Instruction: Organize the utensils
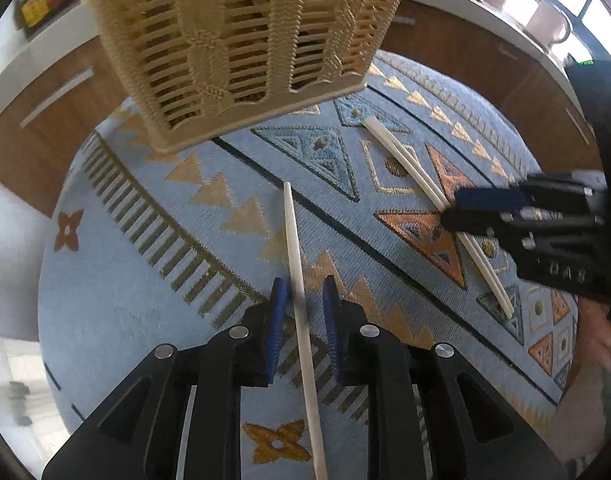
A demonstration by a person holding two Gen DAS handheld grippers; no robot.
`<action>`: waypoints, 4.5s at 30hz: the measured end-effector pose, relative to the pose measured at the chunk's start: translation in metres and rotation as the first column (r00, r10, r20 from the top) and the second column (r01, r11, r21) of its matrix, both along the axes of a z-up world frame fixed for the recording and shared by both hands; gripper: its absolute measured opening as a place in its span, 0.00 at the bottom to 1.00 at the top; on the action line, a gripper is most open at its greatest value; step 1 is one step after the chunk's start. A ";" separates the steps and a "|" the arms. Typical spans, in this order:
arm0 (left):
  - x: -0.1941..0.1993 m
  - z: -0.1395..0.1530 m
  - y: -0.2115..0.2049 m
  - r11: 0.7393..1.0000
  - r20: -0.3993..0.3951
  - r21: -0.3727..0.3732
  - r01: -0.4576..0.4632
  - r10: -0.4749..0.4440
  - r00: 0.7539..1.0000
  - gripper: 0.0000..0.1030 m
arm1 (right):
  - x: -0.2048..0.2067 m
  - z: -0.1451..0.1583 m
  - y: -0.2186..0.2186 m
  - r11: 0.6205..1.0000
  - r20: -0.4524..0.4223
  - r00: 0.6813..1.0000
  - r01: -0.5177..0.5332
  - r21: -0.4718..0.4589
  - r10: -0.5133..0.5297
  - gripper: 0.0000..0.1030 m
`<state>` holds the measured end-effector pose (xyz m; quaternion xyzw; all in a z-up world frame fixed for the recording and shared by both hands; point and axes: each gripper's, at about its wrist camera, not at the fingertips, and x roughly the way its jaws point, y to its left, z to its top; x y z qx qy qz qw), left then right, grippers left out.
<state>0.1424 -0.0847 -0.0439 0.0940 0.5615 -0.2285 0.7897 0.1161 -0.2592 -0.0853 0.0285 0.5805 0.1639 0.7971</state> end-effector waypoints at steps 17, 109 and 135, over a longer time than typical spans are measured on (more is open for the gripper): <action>-0.013 -0.001 -0.020 0.999 0.084 0.035 -0.015 0.012 0.996 0.03 | -0.011 0.007 0.007 0.998 0.006 1.000 -0.003 -0.056 0.004 0.10; -0.009 0.148 0.091 0.815 0.667 -0.567 -0.121 0.541 0.513 0.65 | -0.001 0.146 0.008 0.987 0.743 0.661 -0.020 0.160 -0.107 0.51; -0.123 0.093 0.039 0.871 0.758 -0.398 -0.290 0.490 0.430 0.93 | -0.119 0.086 -0.020 0.949 0.814 0.506 0.273 0.161 -0.283 0.92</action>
